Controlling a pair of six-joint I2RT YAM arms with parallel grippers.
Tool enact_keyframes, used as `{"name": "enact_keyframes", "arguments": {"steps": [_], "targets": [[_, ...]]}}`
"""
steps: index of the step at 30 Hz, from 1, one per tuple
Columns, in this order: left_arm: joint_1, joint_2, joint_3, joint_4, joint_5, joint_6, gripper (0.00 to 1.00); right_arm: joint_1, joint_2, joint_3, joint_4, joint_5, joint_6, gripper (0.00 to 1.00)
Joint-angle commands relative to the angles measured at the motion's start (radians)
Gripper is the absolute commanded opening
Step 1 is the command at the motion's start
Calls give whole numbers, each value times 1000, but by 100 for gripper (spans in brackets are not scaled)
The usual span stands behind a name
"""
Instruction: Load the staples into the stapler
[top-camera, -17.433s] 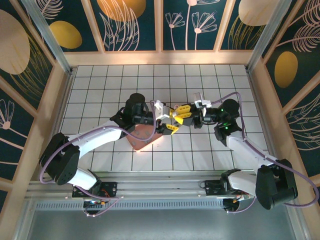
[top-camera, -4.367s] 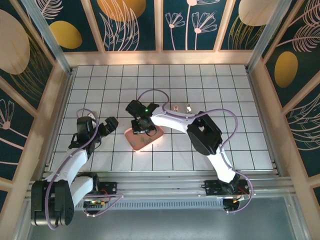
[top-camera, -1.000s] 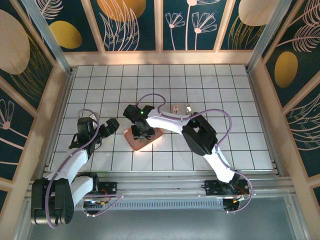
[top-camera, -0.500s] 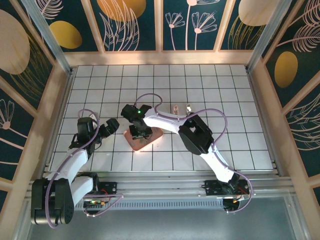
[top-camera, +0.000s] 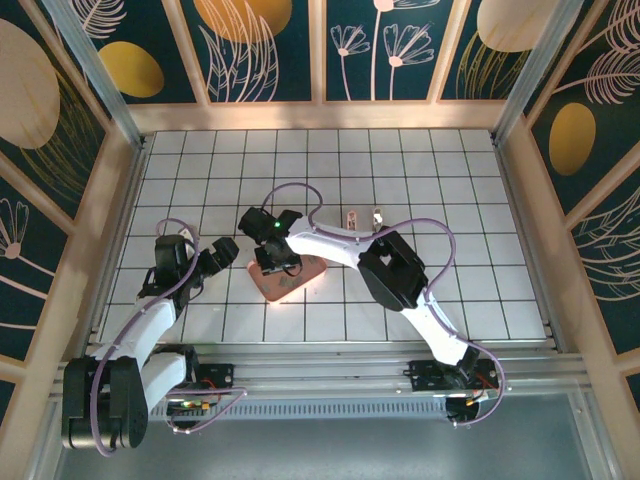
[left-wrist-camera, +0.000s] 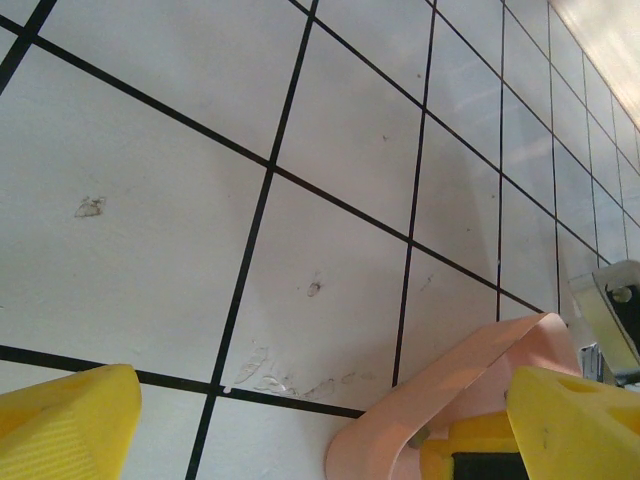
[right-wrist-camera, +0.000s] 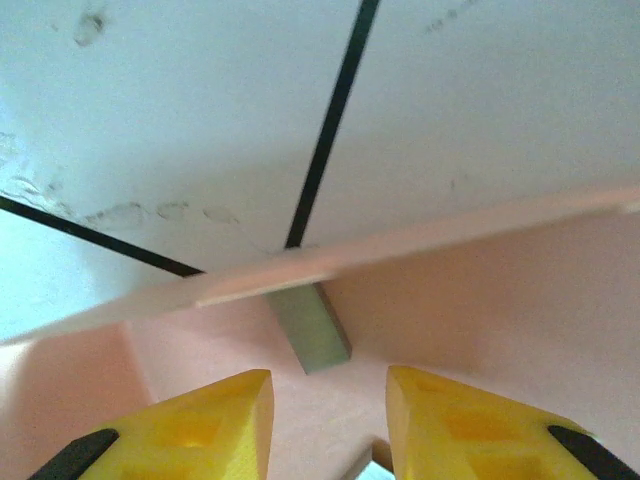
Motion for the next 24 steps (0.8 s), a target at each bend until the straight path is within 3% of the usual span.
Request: {"name": "enact_keyframes", "arguments": {"steps": [1,24], "targets": [[6,-3,-7,24,13,18,94,2,-49,11,51,39,-35,37],[6,-11,-6,15,8,22,94,19,-56,-165,226,81,-124,33]]}}
